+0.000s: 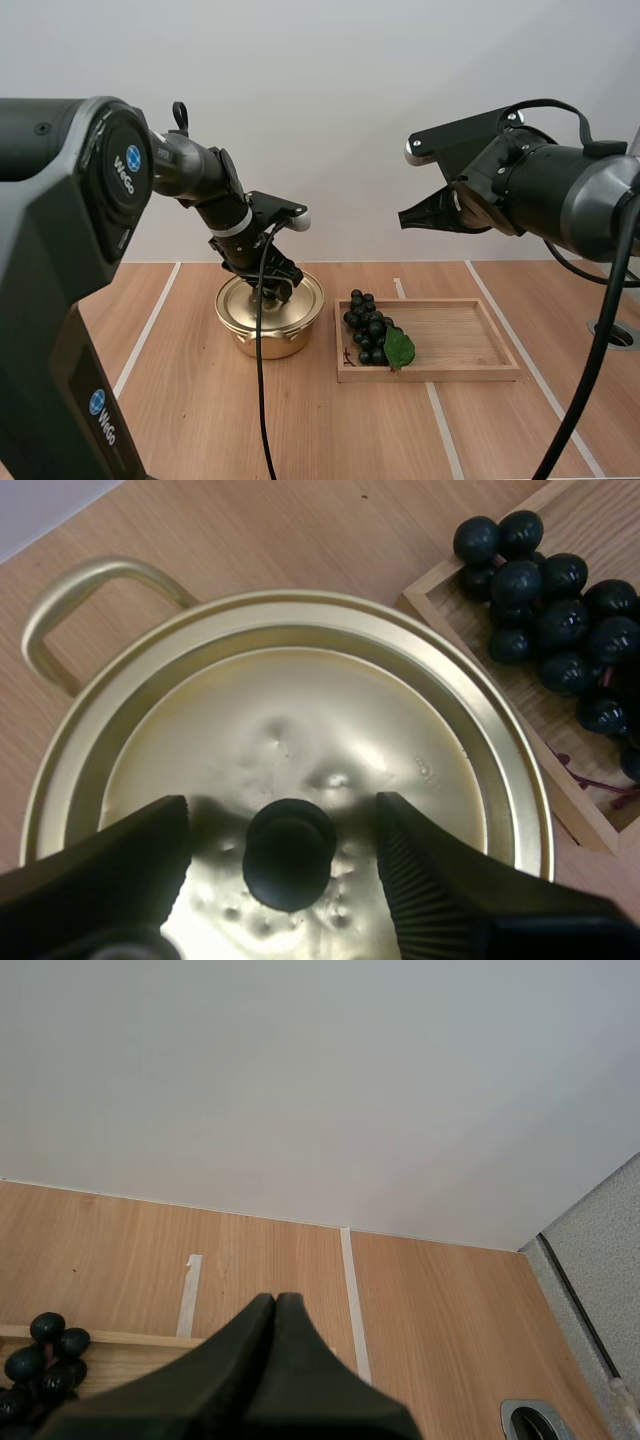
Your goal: Open the pot, put the pineapple inside, and close it
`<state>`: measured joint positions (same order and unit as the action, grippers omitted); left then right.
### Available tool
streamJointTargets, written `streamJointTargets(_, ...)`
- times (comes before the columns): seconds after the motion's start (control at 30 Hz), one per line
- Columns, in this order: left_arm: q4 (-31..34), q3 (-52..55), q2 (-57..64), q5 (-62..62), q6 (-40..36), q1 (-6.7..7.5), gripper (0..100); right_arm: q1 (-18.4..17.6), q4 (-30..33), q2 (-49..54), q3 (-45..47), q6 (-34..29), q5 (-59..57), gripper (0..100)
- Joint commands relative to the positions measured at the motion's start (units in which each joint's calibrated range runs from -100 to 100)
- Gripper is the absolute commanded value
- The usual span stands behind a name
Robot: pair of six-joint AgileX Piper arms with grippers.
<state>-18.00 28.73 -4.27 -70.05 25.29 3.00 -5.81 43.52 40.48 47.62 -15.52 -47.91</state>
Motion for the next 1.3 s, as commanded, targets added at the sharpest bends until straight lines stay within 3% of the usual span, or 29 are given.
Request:
streamJointTargets(0.0, 0.01, -0.83, 1.55, -0.94, 0.24, 0.05, 88, 0.22, 0.65, 0.7, 0.27, -0.12, 0.77, 0)
streamJointTargets(0.63, 0.01, -21.52, 31.95, -10.36, -0.17, 0.05, 87, 0.22, 1.11, 0.98, 0.27, -0.22, 0.59, 0)
streamJointTargets(0.73, 0.45, -23.03, 36.94, -7.92, -0.17, -0.01, 66, 0.22, 2.02, 2.04, 0.27, -1.3, 0.59, 0)
streamJointTargets(0.8, 1.52, -23.18, 40.43, -5.63, -0.17, -0.01, 44, 0.22, 3.59, 3.15, 0.27, -2.71, 0.59, 0)
streamJointTargets(0.9, 3.01, -23.18, 44.8, -4.07, -0.3, -0.01, 0, 0.22, 6.21, 6.55, 0.27, -5.43, 0.59, 0)
streamJointTargets(1.13, 5.03, -23.18, 53.34, -2.37, -6.82, -0.01, 0, 0.22, 7.14, 11.62, 0.27, -6.42, -3.73, 0)
streamJointTargets(1.27, 5.17, -23.18, 57.47, -2.37, -8.8, -0.02, 0, 0.22, 12.29, 14.91, 0.27, -6.42, -6.45, 0)
